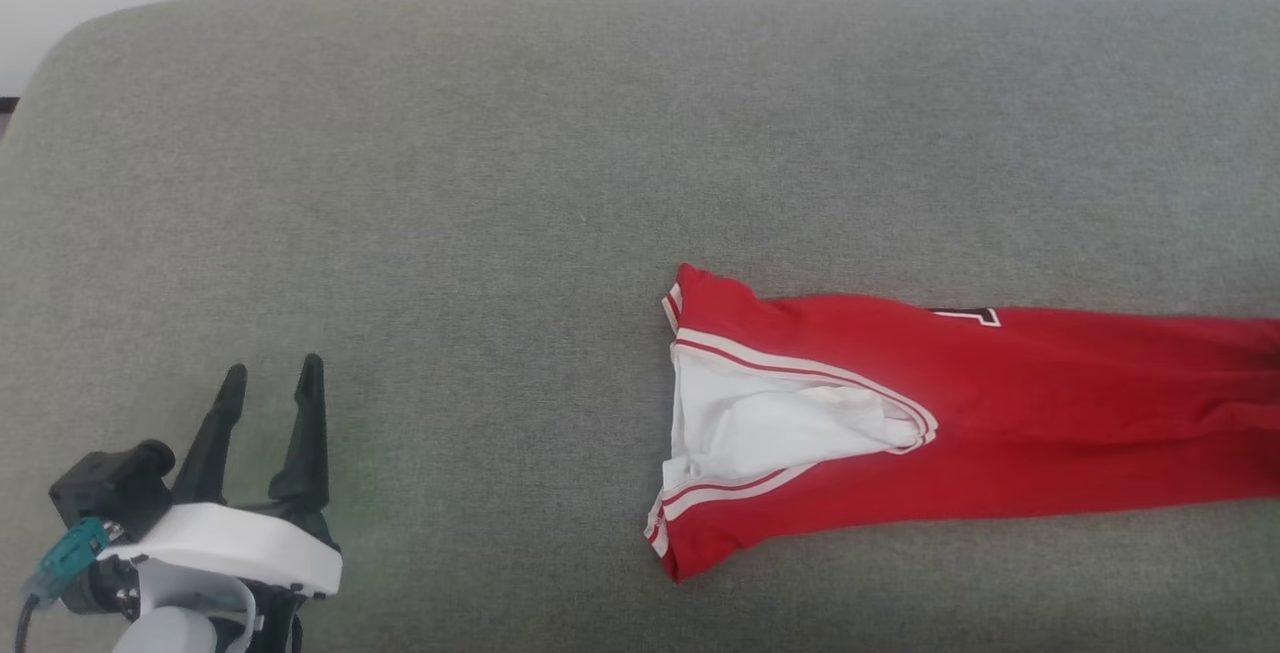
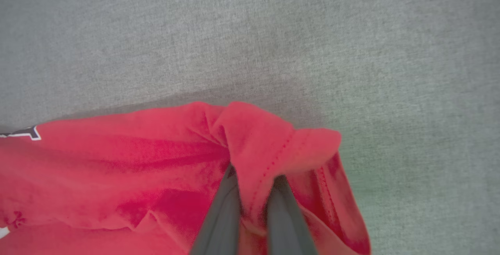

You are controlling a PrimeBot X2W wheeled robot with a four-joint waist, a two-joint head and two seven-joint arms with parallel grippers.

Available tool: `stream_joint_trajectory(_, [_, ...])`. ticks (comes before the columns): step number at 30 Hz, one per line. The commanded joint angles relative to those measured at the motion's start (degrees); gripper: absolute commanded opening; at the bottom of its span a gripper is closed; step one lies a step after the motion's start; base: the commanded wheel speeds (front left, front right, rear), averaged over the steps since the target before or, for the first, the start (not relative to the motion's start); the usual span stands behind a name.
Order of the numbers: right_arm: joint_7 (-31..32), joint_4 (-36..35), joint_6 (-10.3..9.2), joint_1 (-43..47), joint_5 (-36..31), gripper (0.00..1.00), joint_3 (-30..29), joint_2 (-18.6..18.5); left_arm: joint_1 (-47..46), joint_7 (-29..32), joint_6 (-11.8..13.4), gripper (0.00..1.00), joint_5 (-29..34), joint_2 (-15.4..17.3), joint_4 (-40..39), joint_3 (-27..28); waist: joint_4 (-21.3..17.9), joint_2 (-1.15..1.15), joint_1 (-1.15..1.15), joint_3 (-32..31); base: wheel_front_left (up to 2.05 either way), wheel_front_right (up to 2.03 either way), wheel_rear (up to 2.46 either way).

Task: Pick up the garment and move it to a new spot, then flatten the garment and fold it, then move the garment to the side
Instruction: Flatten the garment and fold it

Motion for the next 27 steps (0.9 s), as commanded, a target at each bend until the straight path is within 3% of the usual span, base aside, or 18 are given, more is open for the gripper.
stream_joint_trajectory(1, [-0.48,1.01,-0.09,-1.01,-0.13,0.00,0.23,-0.16,-0.93,-0.23,-0.52,1.00,0.36,-0.34,0.22,0.60,-0.34,0.00,0.00,0.27,0.00,0.00,0.00])
stream_joint_trajectory(6, [-0.98,1.55,-0.09,-2.73,0.56,0.00,2.44,-0.82,-1.03,-0.23,-1.54,1.00,1.34,-1.36,0.80,1.75,-1.06,0.00,0.00,0.46,0.00,0.00,0.00])
stream_joint_trajectory(15, [0.73,-14.75,-0.05,1.48,6.15,0.00,9.18,-0.68,0.35,-0.23,-2.76,1.00,2.25,-2.49,1.06,3.18,-1.22,0.00,0.00,-0.93,0.00,0.00,0.00])
stream_joint_trajectory(22, [1.82,-27.23,-0.05,2.53,5.27,0.00,14.88,3.69,0.95,-0.19,-3.11,1.00,2.53,-2.58,0.86,3.01,0.23,0.00,0.00,-2.00,0.00,0.00,0.00])
stream_joint_trajectory(27, [2.41,-30.22,-0.05,0.53,3.69,0.00,19.82,8.94,-0.12,0.25,-3.55,1.00,2.83,-2.98,1.27,1.79,2.33,0.00,0.00,-2.45,0.00,0.00,0.00])
